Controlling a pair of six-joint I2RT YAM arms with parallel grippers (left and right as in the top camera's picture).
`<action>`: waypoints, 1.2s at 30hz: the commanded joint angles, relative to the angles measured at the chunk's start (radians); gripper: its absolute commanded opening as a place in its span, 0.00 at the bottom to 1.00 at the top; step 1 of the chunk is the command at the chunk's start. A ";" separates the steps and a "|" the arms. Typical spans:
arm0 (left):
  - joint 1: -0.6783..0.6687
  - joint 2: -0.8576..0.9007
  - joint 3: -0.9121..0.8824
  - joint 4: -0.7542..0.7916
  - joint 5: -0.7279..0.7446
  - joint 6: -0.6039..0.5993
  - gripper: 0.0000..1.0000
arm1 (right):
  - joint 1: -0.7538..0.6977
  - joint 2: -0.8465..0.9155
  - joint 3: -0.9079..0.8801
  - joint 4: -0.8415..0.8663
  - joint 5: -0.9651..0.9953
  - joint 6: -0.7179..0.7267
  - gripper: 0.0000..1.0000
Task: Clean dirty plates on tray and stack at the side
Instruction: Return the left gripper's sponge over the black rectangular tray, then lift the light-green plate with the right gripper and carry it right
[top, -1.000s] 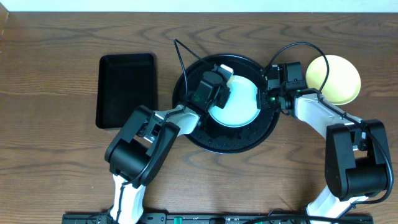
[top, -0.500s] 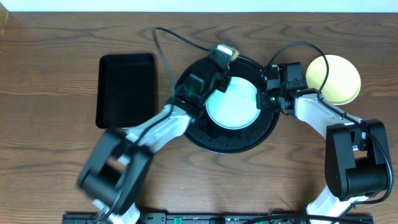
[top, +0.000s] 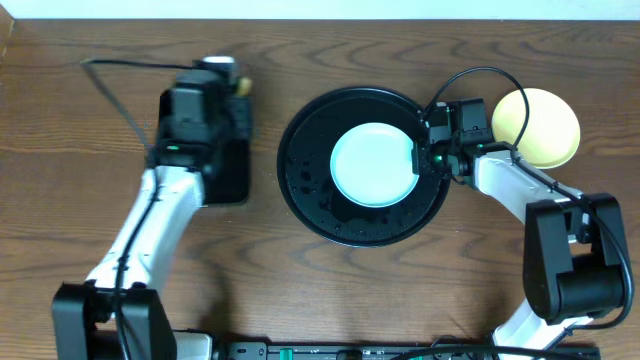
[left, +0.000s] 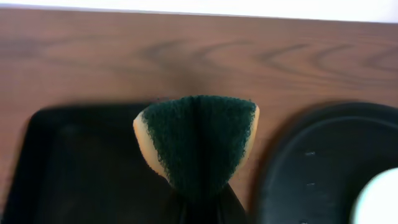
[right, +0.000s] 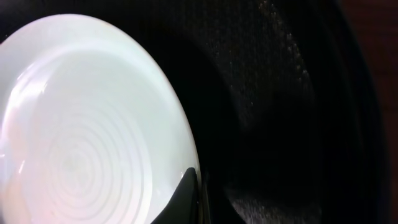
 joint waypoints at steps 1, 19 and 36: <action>0.079 -0.003 0.003 -0.050 0.073 -0.016 0.08 | 0.009 -0.106 0.057 0.000 0.048 -0.017 0.01; 0.185 0.202 0.003 -0.114 0.228 -0.016 0.08 | 0.378 -0.310 0.079 0.013 0.888 -0.402 0.01; 0.192 0.202 0.002 -0.141 0.124 -0.011 0.08 | 0.602 -0.310 0.079 0.272 1.443 -0.456 0.01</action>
